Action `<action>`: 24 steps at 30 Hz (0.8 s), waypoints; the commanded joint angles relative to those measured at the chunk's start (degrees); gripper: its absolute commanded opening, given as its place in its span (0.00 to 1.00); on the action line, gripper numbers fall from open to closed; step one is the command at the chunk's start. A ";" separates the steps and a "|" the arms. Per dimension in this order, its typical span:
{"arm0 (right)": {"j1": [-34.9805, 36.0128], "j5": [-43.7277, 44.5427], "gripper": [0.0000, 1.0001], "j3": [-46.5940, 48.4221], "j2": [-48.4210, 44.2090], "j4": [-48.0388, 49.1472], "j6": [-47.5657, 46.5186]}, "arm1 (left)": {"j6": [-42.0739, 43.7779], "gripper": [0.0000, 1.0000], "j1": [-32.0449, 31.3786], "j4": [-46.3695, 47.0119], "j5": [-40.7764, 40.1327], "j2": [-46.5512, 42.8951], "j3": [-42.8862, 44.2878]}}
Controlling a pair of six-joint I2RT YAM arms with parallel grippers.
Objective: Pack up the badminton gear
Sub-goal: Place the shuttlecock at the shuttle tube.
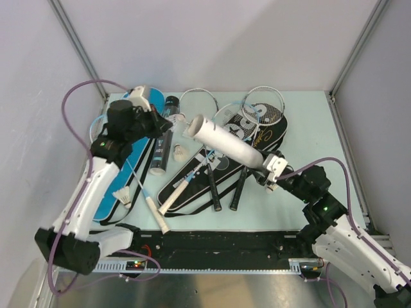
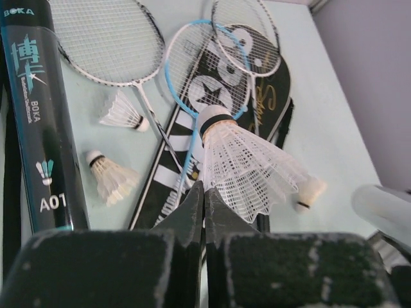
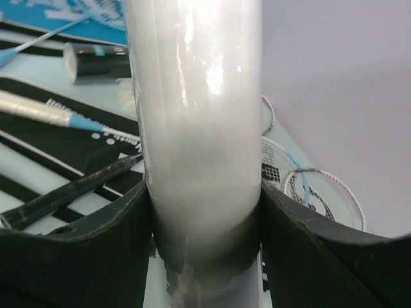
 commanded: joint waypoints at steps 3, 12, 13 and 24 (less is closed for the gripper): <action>1.07 -5.73 0.45 -1.23 0.36 4.96 -12.39 | -0.60 0.00 5.44 -9.96 18.00 -11.08 2.08; 1.08 -10.09 0.45 -1.47 -1.22 -3.00 -17.70 | -4.99 0.00 5.80 -16.40 26.86 -20.20 5.85; 1.08 -9.86 0.45 -1.46 -1.43 -3.13 -18.04 | -5.44 0.00 5.77 -16.81 27.25 -20.93 6.12; -3.24 -8.80 0.45 0.41 -3.91 -7.77 -21.87 | -7.47 0.00 5.83 -17.58 33.27 -24.41 6.92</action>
